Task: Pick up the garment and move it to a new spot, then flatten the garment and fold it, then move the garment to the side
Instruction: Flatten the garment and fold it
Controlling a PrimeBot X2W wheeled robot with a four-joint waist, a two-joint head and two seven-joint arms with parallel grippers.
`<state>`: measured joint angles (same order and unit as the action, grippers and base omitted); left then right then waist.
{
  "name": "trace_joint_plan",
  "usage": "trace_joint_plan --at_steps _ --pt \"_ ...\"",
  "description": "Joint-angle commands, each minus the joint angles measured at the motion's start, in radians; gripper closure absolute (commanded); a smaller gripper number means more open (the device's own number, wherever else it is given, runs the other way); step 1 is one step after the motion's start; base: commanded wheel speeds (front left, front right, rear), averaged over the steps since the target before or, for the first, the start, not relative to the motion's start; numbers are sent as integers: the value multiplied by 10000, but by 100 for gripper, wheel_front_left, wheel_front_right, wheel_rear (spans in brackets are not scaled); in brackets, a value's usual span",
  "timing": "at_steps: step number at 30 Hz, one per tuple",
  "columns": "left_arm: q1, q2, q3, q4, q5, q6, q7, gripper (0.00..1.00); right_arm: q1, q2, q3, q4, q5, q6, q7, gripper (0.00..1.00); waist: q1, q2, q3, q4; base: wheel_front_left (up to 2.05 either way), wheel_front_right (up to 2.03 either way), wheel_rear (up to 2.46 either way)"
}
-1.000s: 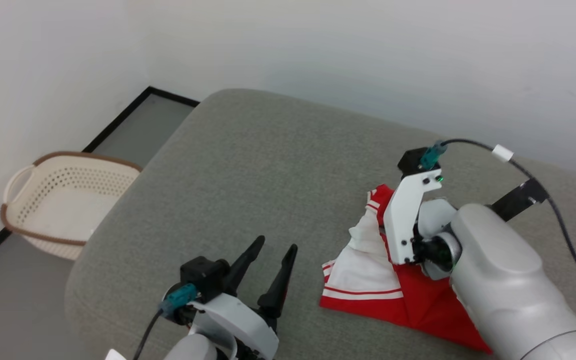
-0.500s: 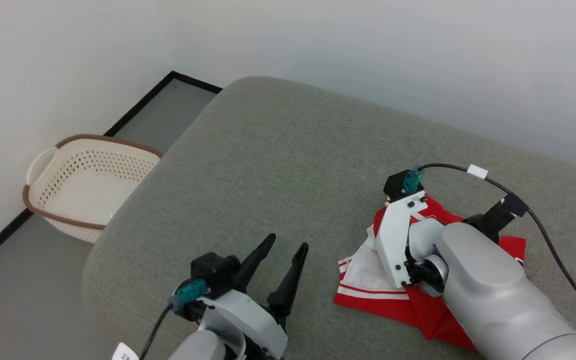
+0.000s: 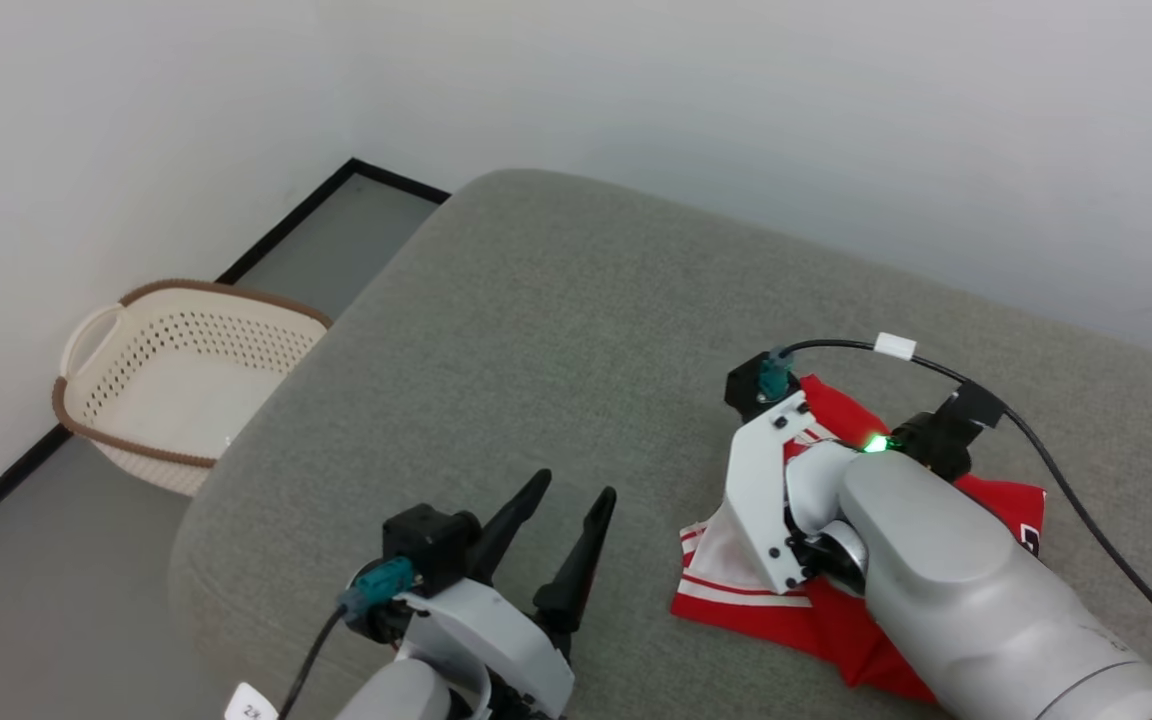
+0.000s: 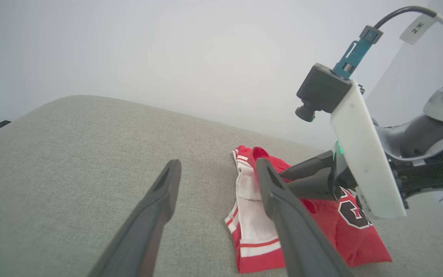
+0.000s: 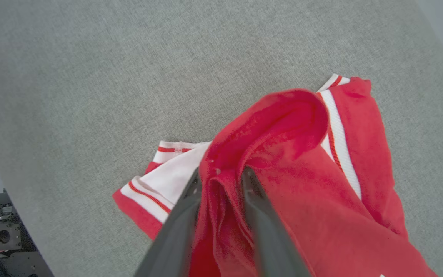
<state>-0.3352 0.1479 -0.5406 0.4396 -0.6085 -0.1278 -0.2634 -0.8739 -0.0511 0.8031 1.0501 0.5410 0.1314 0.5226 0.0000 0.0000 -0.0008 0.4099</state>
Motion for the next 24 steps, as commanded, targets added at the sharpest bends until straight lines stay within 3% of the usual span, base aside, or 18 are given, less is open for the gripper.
trace_joint_plan --at_steps 1,13,18,24 --pt "-13 77 24 42 -42 -43 -1 0 26 16 183 -145 130 -18 79 0 0 0 -112 -30 0 0 0" --pt "338 373 321 -38 80 -43 -1 0 -415 12 1305 -1672 1582 -18 254 0 0 0 -570 -641 0 0 0" --pt "510 488 495 -153 189 -43 0 0 -752 10 1594 -2373 2314 -18 -217 0 0 0 -644 -1119 0 0 0" --pt "918 684 1011 -234 596 -2 -1 0 -675 -27 1518 -2904 2648 -18 -1559 0 0 0 -808 -1929 0 0 0"
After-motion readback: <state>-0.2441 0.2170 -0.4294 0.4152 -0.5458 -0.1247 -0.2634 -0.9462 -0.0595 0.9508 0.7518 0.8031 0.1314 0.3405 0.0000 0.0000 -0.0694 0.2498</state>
